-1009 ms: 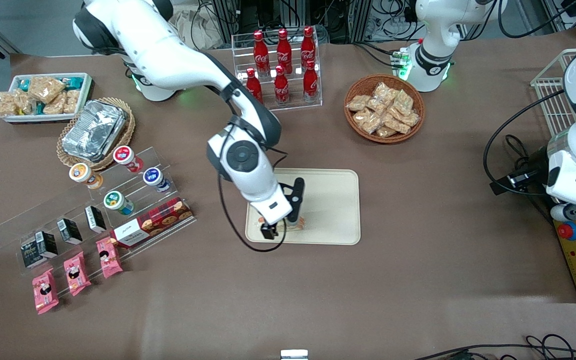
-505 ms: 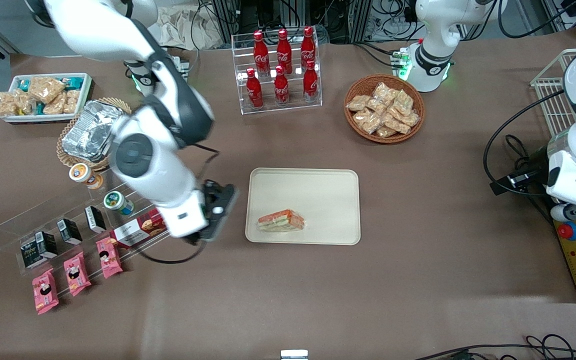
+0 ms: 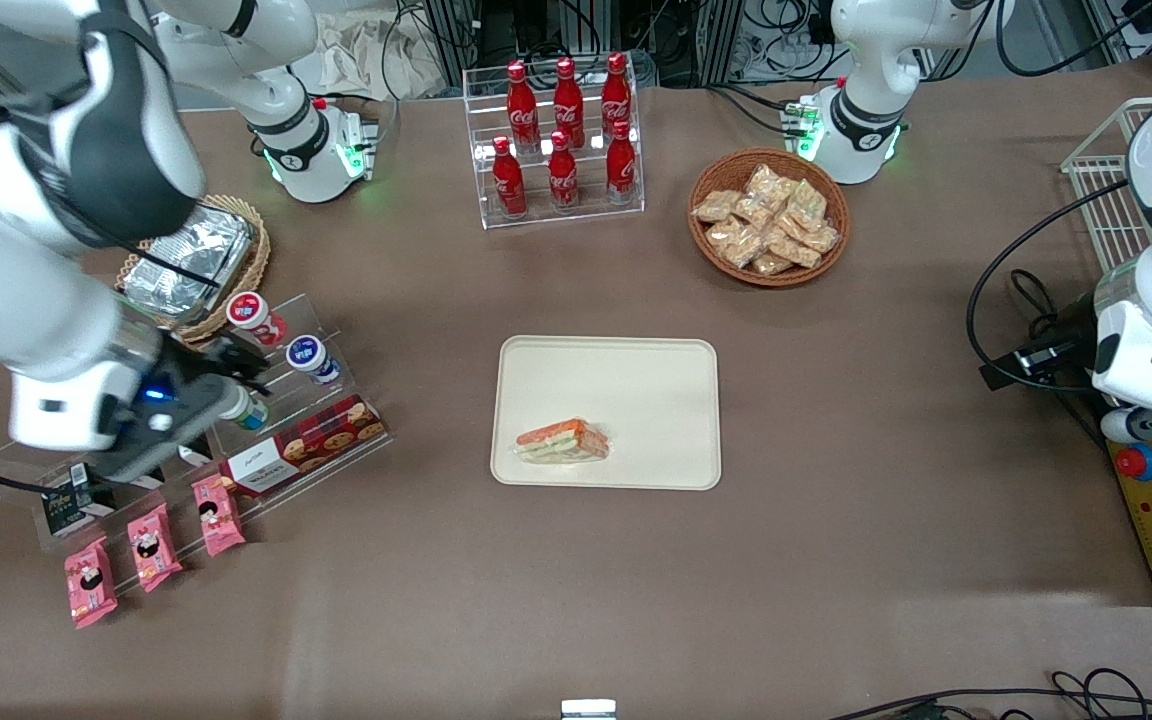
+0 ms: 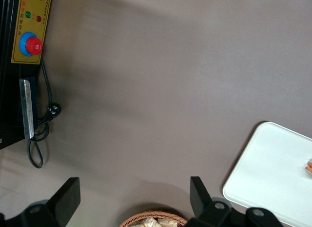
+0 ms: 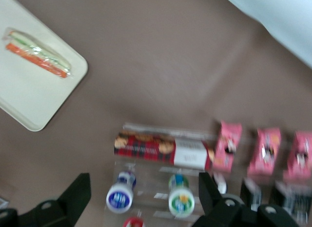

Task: Place sandwich on tray

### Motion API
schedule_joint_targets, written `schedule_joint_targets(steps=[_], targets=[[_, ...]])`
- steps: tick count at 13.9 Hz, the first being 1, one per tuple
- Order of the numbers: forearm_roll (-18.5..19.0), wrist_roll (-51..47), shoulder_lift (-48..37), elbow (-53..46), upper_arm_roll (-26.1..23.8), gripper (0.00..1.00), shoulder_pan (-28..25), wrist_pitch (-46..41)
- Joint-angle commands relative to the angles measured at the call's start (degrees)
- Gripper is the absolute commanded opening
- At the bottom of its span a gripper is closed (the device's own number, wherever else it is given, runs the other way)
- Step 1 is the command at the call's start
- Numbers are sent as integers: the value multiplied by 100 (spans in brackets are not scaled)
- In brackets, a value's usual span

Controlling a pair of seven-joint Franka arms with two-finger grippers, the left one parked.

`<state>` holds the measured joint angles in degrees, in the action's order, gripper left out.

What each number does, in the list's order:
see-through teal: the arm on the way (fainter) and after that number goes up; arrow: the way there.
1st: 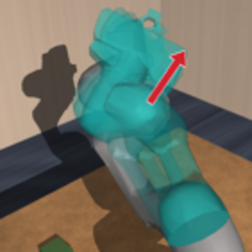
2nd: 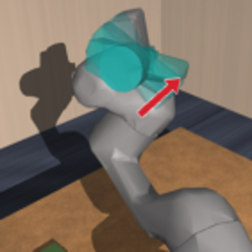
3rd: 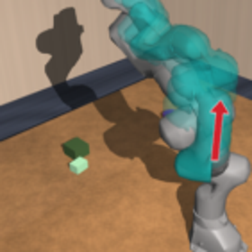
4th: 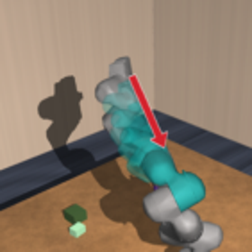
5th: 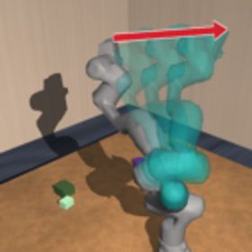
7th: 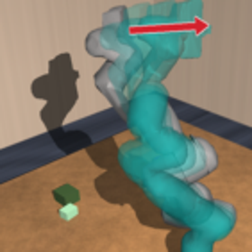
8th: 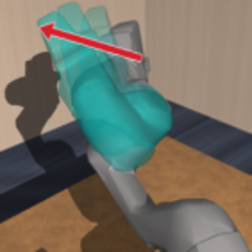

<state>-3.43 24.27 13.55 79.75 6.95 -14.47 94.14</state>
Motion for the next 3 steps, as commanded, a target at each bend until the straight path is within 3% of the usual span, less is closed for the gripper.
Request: schedule_joint_targets(steps=[1,3], targets=[[-88,-379,-186,120,524,98,-12,-168],[-62,-388,-195,85,798,98,6,-177]])
